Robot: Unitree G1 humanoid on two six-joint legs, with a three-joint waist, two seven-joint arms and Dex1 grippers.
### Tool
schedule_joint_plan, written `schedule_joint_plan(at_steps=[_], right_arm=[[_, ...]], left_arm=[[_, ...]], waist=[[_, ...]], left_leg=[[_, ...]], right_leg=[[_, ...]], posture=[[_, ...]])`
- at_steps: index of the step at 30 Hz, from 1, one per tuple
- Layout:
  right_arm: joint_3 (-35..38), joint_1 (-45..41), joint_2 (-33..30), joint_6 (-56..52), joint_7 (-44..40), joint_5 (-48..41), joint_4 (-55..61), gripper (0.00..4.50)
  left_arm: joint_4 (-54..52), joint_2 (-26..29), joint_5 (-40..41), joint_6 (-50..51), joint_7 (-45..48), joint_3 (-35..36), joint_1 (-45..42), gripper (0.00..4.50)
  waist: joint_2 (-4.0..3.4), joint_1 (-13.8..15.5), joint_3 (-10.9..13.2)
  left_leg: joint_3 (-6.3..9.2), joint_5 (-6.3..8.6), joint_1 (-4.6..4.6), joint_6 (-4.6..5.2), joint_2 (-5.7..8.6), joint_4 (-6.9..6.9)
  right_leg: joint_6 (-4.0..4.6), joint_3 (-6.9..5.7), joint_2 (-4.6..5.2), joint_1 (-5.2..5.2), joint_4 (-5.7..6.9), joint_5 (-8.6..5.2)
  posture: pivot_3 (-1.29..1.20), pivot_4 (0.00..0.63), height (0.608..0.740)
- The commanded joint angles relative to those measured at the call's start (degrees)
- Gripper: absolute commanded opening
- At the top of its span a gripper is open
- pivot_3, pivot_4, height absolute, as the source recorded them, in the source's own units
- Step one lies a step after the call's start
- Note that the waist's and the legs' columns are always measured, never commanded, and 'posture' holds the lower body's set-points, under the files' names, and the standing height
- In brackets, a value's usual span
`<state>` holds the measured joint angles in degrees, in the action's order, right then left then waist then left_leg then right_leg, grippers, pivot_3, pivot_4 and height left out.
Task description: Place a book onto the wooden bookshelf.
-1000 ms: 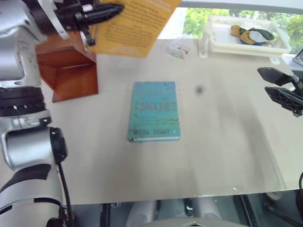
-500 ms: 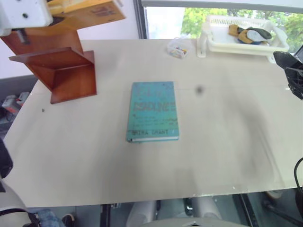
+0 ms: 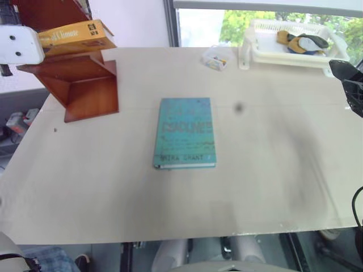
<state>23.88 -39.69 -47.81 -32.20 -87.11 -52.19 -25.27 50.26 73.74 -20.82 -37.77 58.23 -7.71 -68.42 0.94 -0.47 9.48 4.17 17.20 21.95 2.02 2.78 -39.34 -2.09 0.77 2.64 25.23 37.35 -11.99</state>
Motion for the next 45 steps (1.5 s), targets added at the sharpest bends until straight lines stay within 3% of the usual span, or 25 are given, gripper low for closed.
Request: schedule_joint_plan(at_steps=[1, 9, 18, 20, 27, 31, 33, 36, 38, 42, 45], right_arm=[[2.6, 0.0, -1.9, 0.8, -1.7, -0.4, 1.8, 4.50], [2.8, -0.2, -2.2, 1.3, -1.8, 0.3, 1.3, 4.50], [3.1, 1.0, -2.3, 1.8, -1.6, 0.4, 2.2, 4.50], [3.2, 1.2, -2.2, 1.8, -1.5, 0.4, 2.4, 4.50], [2.9, 1.1, -2.2, 1.6, -1.5, 0.7, 2.3, 4.50], [3.0, 1.9, -2.6, 1.2, -1.3, 1.0, 2.6, 4.50], [3.5, 3.4, -3.1, 0.8, -1.0, 1.0, 3.3, 4.50], [3.8, 8.2, -4.6, 1.2, -0.5, 2.6, 5.2, 4.50], [3.7, 12.2, -5.5, 2.2, 0.2, 4.5, 6.5, 4.50], [3.4, 22.4, -6.2, 6.9, 2.4, 10.0, 11.8, 4.50], [3.9, 28.7, -5.3, 8.2, 3.9, 11.7, 15.2, 4.50]], left_arm=[[2.9, -1.0, 0.9, -3.9, -2.9, 0.9, -3.5, 0.66], [10.0, -4.9, 1.1, -7.3, -5.1, 0.5, -7.1, 0.66], [13.0, -0.7, -4.9, -4.5, -6.9, -2.6, -8.2, 0.66], [13.4, -0.1, -5.7, -3.4, -7.2, -3.1, -8.2, 1.67], [13.4, 1.5, -9.7, -1.6, -10.9, -4.8, -8.3, 4.47], [13.2, 1.7, -5.6, -1.5, -8.3, -2.3, -6.9, 4.47], [11.4, 0.6, 2.8, 0.6, -2.3, 2.4, -4.5, 4.47], [0.9, -2.0, 21.2, 12.6, 9.2, 13.0, 6.5, 4.47], [-10.9, -3.2, 30.5, 23.2, 11.5, 20.6, 19.3, 4.47], [-42.7, -11.5, 41.1, 46.1, 6.5, 39.1, 52.8, 4.47], [-60.5, -20.4, 46.2, 58.6, -1.3, 43.1, 67.4, 4.47]], waist=[[0.00, 0.1, 0.0], [0.01, -0.5, 0.0], [0.01, -0.7, 0.0], [0.01, -0.6, 0.0], [0.01, -0.4, 0.0], [0.02, -0.4, 0.0], [0.02, -0.4, 0.0], [-0.07, -0.3, -0.1], [-0.13, -0.4, -0.1], [-0.29, -1.1, -0.2], [-0.27, -1.3, -0.2]], left_leg=[[0.00, 0.03, -0.01, 0.05, 0.00, -0.03], [-0.06, -0.02, -0.06, 0.11, 0.08, -0.12], [-0.62, -0.04, 0.03, 0.06, 0.01, -0.05], [-0.68, 0.02, 0.03, 0.17, 0.03, -0.05], [-0.69, 0.12, 0.00, 0.35, 0.04, -0.07], [-0.69, 0.12, -0.01, 0.35, 0.04, -0.07], [-0.68, 0.12, 0.00, 0.34, 0.04, -0.07], [-0.67, 0.07, 0.01, 0.27, 0.00, -0.08], [-0.68, 0.00, -0.01, 0.13, 0.00, -0.08], [-0.73, 0.03, -0.01, 0.14, -0.08, 0.01], [-0.76, 0.05, -0.02, 0.14, -0.15, 0.06]], right_leg=[[0.00, 0.00, 0.00, 0.00, 0.07, 0.00], [0.00, 0.08, 0.04, 0.02, 0.28, 0.00], [-0.01, 0.22, 0.05, 0.33, 0.36, 0.00], [-0.02, 0.18, 0.04, 0.33, 0.32, 0.00], [-0.02, 0.14, 0.04, 0.33, 0.35, 0.00], [-0.02, 0.14, 0.06, 0.33, 0.38, 0.00], [-0.02, 0.14, 0.14, 0.33, 0.38, 0.00], [-0.02, 0.12, 0.27, 0.35, 0.42, 0.00], [-0.02, 0.11, 0.33, 0.36, 0.42, -0.01], [0.00, 0.26, 0.42, 0.42, 0.38, -0.01], [0.00, 0.26, 0.41, 0.39, 0.20, -0.01]], posture=[[0.00, 0.150, 0.740], [0.00, 0.150, 0.740], [0.00, 0.150, 0.740], [0.00, 0.150, 0.740], [0.00, 0.150, 0.740], [0.00, 0.150, 0.740], [0.00, 0.150, 0.740], [0.00, 0.150, 0.740], [0.00, 0.150, 0.740], [0.00, 0.150, 0.740], [0.00, 0.150, 0.740]])
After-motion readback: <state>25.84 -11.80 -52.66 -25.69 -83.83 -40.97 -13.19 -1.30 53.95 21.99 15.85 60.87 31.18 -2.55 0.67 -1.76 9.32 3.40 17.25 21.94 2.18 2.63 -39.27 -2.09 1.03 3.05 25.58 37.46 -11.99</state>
